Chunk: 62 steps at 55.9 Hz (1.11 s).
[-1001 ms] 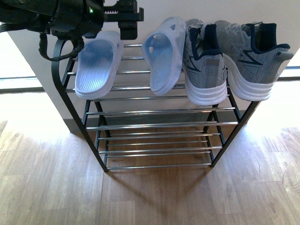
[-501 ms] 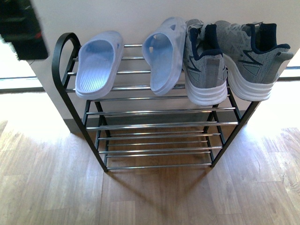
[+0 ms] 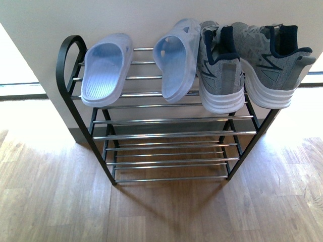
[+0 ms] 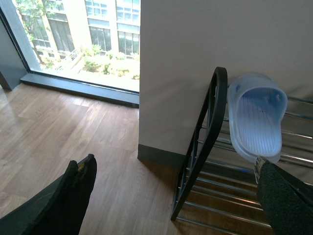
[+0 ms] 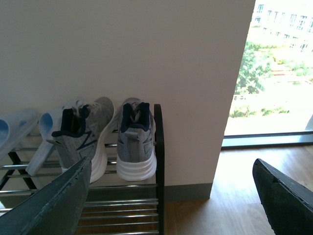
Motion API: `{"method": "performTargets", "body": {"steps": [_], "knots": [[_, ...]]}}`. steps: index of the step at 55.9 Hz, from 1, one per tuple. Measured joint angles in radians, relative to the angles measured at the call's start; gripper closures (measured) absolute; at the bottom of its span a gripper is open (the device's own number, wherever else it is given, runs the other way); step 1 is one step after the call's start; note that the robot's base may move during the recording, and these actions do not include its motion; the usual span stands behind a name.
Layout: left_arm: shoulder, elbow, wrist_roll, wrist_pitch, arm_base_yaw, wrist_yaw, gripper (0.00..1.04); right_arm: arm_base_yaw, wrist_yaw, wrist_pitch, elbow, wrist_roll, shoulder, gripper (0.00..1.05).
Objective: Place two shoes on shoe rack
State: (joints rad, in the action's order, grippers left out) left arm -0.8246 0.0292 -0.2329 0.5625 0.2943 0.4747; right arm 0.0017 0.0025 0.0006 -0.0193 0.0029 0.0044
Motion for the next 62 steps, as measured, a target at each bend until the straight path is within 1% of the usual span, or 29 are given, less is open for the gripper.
{"method": "performTargets", "body": {"steps": [10,11,14,15,16,17,19,21,22,24,25,35,37,39,41,42,46,62], "knots": [[0.000,0.000,-0.001,0.000,0.000,0.000,0.09,0.000,0.000,0.000,0.000,0.000,0.000,0.09],[-0.006,-0.004,0.012,0.015,-0.005,-0.018,0.10,0.000,0.000,0.000,0.000,0.000,0.000,0.09],[-0.050,-0.023,0.068,0.166,-0.038,-0.138,0.19,0.000,0.003,0.000,0.000,0.001,0.000,0.09],[-0.053,-0.026,0.080,0.200,-0.044,-0.156,0.21,0.000,0.000,0.000,0.000,0.000,0.000,0.09],[-0.059,-0.027,0.106,0.253,-0.058,-0.198,0.24,0.000,-0.001,0.000,0.000,0.000,0.000,0.09],[-0.053,-0.027,0.127,0.285,-0.068,-0.229,0.28,0.000,-0.003,0.000,0.000,0.000,-0.001,0.09],[-0.016,-0.028,0.154,0.292,-0.086,-0.270,0.35,0.000,-0.003,-0.001,0.000,0.000,0.000,0.09],[0.044,-0.028,0.181,0.251,-0.105,-0.296,0.44,0.000,-0.001,-0.001,0.000,0.000,0.000,0.09],[0.056,-0.028,0.185,0.240,-0.109,-0.299,0.46,0.000,0.000,-0.001,0.000,0.000,0.000,0.09],[0.103,-0.028,0.197,0.193,-0.124,-0.314,0.53,0.000,0.000,-0.001,0.000,0.000,-0.001,0.09],[0.114,-0.028,0.200,0.181,-0.127,-0.317,0.54,0.000,0.000,-0.001,0.000,0.000,0.000,0.09],[0.285,-0.023,0.217,0.006,-0.174,-0.359,0.85,0.000,0.000,-0.001,0.000,0.000,0.000,0.09],[0.319,-0.019,0.218,-0.044,-0.193,-0.391,0.90,0.000,0.000,-0.001,0.000,0.000,0.000,0.09],[0.365,-0.019,0.220,-0.106,-0.237,-0.450,0.97,0.000,0.000,-0.001,0.000,0.000,0.000,0.09],[0.391,-0.019,0.222,-0.135,-0.262,-0.465,1.03,0.000,0.000,-0.001,0.000,0.000,0.000,0.09],[0.399,-0.018,0.220,-0.142,-0.268,-0.464,1.04,0.000,0.000,-0.001,0.000,0.000,0.000,0.09],[0.445,-0.018,0.222,-0.185,-0.288,-0.465,1.03,0.000,0.000,-0.001,0.000,0.000,0.000,0.09],[0.580,-0.018,0.222,-0.316,-0.290,-0.472,1.03,0.000,0.000,-0.001,0.000,0.000,0.000,0.09]]}}
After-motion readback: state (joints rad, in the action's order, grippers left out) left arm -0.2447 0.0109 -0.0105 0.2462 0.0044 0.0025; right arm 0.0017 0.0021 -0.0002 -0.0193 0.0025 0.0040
